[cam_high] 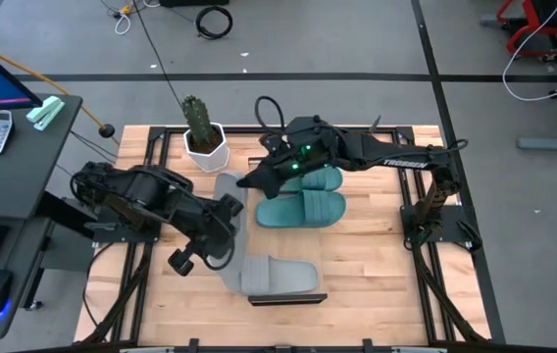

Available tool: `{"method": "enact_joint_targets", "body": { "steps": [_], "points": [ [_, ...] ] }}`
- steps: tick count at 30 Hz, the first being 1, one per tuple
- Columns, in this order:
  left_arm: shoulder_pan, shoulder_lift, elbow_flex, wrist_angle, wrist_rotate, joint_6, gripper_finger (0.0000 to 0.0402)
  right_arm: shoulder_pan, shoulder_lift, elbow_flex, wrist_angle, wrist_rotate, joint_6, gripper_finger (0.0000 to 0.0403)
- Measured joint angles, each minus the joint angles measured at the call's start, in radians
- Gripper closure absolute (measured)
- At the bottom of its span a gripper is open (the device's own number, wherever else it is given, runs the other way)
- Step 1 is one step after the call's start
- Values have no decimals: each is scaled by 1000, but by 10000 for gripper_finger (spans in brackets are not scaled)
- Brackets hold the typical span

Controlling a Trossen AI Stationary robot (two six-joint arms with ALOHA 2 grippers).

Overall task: Pick and place slides into the shelf
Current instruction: Put the gray slide on the shelf

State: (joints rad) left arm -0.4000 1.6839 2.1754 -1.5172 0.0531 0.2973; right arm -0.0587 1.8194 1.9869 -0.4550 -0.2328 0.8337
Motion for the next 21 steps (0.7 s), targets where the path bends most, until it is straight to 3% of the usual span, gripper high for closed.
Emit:
{"method": "enact_joint_targets", "body": {
  "steps": [13, 21],
  "points": [
    [22, -74, -1, 104, -180, -26, 297, 3, -15, 2, -12, 13, -12, 350],
    [65, -77, 1, 122, -212, -25, 239, 23, -9, -1, -81, 20, -34, 355]
  ]
}}
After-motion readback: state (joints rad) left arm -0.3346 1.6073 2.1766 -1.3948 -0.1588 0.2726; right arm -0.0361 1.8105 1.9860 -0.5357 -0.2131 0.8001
